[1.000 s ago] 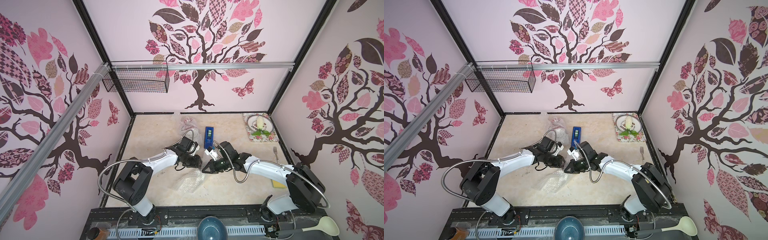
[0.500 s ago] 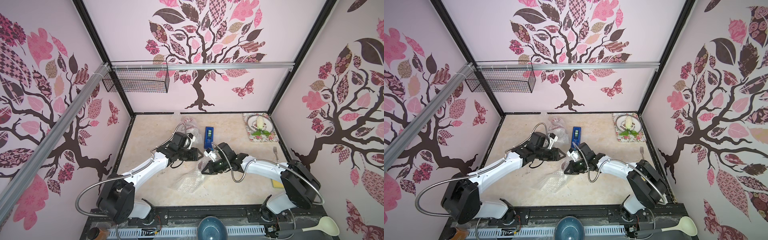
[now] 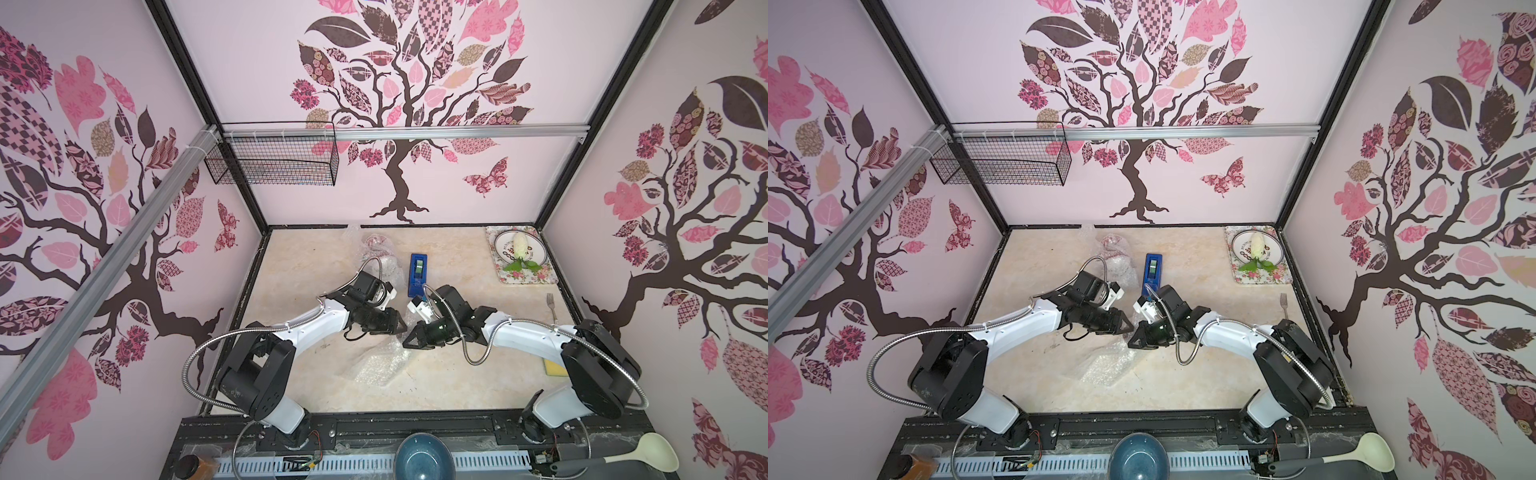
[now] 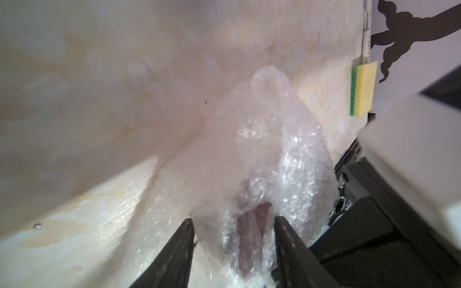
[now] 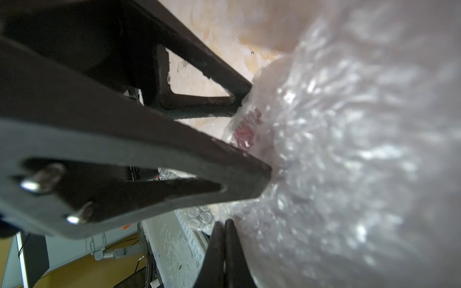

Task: Wrap mugs in bubble wrap
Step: Wrap the mug in bubble wrap.

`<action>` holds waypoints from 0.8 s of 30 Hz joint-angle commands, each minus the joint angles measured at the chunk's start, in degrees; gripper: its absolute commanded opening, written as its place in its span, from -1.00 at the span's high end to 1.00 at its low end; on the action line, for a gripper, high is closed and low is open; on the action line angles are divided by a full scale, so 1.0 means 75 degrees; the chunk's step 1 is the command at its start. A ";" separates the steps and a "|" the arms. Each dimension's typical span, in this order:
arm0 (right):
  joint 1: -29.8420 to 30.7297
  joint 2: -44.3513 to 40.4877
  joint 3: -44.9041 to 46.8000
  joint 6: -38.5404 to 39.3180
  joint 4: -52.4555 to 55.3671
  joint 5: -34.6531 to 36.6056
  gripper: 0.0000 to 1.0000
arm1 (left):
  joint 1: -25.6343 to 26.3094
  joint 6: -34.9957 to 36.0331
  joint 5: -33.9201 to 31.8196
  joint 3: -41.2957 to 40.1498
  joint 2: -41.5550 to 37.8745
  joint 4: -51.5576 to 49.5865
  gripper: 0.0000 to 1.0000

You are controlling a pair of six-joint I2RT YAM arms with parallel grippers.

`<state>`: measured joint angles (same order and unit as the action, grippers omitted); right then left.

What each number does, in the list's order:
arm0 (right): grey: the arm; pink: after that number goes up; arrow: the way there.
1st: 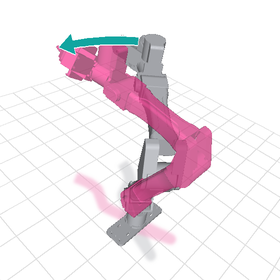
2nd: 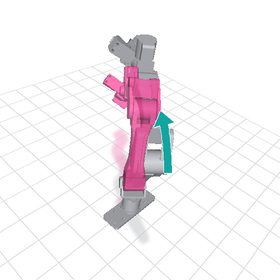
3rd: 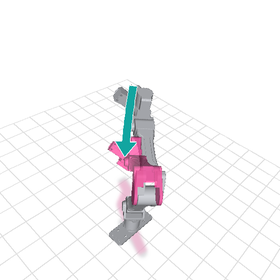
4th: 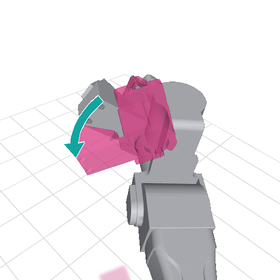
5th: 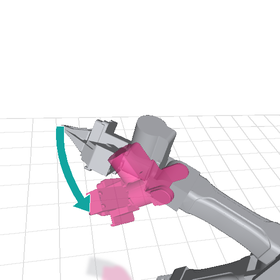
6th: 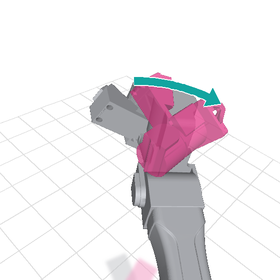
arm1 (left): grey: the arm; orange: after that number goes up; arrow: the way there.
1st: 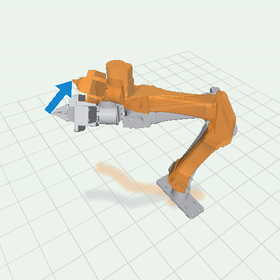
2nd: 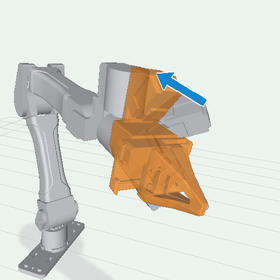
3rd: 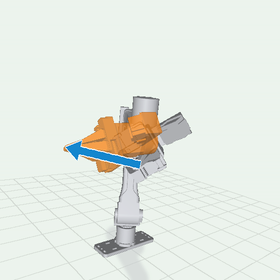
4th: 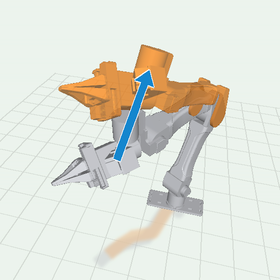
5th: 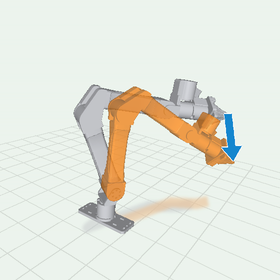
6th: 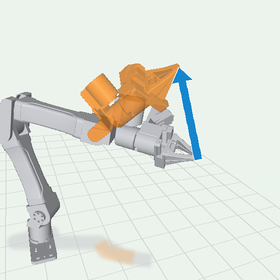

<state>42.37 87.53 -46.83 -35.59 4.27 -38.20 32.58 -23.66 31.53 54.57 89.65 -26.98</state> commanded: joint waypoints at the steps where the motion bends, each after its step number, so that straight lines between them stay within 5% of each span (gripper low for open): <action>1: 0.0073 0.0187 -0.0298 0.0012 0.0005 -0.0041 1.00 | 0.0024 0.0578 -0.0455 0.0190 -0.0053 -0.0733 -0.11; 5: 0.0082 0.0212 -0.0324 0.0000 0.0005 -0.0017 1.00 | 0.0016 0.0769 -0.0846 0.0353 -0.0210 -0.1128 -0.22; 7: 0.0081 0.0225 -0.0341 -0.0015 -0.0007 -0.0028 1.00 | 0.0021 0.0812 -0.0641 0.0345 -0.0184 -0.1173 -0.44; 12: 0.0122 0.0198 -0.0306 -0.0013 -0.0018 -0.0028 1.00 | 0.0018 0.0509 0.0125 0.0064 -0.0349 -0.0699 -0.62; 24: 0.0179 0.0195 -0.0190 -0.0046 -0.0089 -0.0028 1.00 | -0.0015 -0.0023 0.0463 -0.0133 -0.0060 -0.0060 -0.75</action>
<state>43.03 87.83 -47.33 -35.99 3.84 -38.15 32.29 -24.18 33.95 54.54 87.31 -28.12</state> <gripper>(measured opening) 0.046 0.877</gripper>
